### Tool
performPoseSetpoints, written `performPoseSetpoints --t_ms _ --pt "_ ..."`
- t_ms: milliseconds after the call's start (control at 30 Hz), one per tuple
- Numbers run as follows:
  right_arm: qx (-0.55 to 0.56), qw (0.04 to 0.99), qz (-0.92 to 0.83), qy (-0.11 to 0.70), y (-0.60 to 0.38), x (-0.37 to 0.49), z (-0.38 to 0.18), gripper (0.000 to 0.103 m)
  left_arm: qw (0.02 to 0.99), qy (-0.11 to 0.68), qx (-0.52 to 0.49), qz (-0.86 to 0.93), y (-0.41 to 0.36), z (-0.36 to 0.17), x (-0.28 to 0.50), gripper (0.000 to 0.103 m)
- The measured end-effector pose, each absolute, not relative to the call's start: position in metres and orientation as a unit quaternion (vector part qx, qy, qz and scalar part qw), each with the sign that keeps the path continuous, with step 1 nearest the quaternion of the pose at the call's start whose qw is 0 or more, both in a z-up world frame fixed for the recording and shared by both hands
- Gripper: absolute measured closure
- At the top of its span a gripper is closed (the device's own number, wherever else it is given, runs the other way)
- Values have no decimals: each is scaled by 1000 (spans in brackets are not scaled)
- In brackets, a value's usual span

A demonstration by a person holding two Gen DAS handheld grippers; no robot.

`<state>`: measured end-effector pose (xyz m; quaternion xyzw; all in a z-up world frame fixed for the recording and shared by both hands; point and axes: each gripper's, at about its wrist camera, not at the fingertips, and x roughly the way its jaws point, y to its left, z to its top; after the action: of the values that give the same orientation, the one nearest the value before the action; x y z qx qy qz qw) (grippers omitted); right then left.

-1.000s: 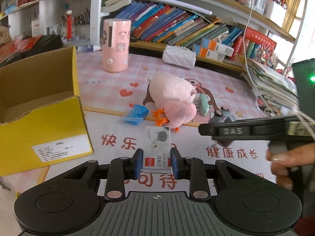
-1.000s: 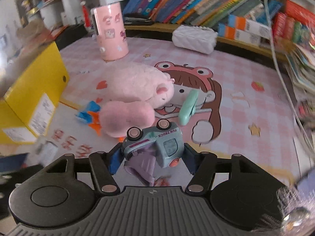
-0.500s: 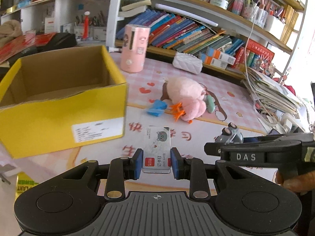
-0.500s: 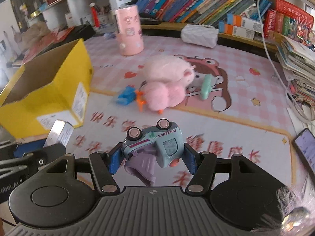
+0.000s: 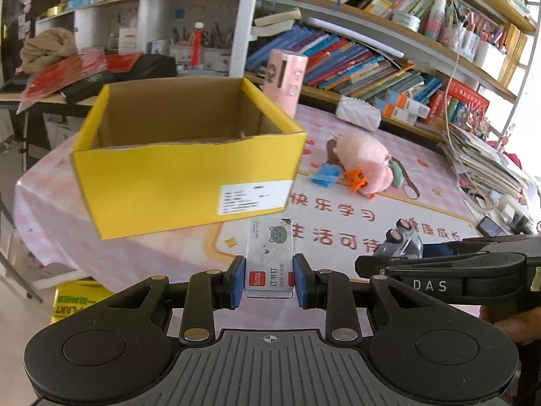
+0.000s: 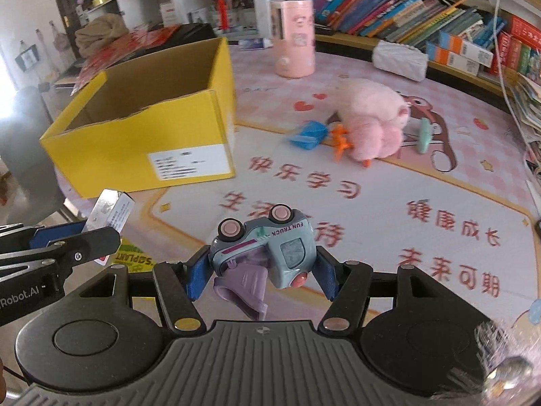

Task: Organize objects
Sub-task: 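Grasp the blue toy truck with the right tool while the left tool holds the card box, then carry the card box and toy truck over the yellow box with both tools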

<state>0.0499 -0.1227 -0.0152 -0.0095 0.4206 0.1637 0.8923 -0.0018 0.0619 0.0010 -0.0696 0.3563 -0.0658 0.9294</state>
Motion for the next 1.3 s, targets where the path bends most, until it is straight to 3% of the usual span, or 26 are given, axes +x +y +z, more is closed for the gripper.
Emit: performPoseSetpoints --t_ms 1300 --pt "-12 907 185 379 -38 4 4 43 958 279 -51 -35 138 34 -49 75"
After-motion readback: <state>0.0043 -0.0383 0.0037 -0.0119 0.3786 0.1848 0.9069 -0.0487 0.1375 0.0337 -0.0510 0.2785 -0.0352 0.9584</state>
